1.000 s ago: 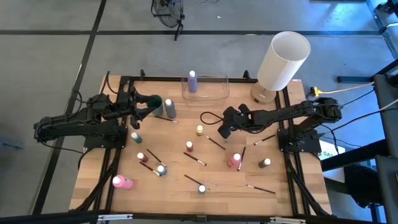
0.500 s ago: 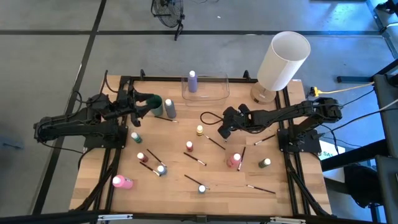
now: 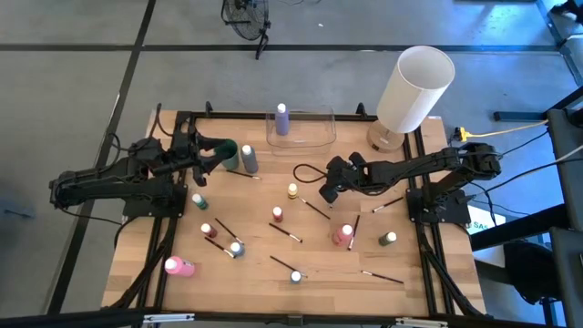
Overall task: Pick & Place Paint Supplies
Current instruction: Put the yellow paint bottle into the transparent bin
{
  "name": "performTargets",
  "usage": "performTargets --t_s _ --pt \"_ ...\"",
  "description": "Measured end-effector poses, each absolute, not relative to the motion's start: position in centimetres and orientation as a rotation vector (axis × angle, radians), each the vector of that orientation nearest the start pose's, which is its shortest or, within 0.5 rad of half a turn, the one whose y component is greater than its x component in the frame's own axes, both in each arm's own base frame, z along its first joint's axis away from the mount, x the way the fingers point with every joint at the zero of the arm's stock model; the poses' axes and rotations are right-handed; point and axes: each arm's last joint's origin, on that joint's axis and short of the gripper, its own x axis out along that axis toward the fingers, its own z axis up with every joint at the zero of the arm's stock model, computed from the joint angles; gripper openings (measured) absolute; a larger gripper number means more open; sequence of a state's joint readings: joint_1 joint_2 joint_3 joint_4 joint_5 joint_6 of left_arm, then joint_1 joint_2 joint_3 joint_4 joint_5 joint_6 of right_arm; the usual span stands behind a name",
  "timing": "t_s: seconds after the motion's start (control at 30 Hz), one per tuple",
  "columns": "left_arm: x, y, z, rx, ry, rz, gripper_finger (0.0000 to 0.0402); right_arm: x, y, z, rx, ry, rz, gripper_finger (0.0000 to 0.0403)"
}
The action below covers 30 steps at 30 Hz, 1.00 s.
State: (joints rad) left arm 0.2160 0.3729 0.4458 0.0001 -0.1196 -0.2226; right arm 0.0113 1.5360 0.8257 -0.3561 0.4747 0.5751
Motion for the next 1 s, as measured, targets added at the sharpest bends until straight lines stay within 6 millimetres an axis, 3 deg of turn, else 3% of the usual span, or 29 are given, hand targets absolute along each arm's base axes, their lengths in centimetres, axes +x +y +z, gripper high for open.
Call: performTargets --t_s 1.0 --pt "10.72 2.67 28.39 -0.219 -0.104 0.313 0.0229 28.11 -0.99 17.12 0.252 0.886 -0.689 0.0138"
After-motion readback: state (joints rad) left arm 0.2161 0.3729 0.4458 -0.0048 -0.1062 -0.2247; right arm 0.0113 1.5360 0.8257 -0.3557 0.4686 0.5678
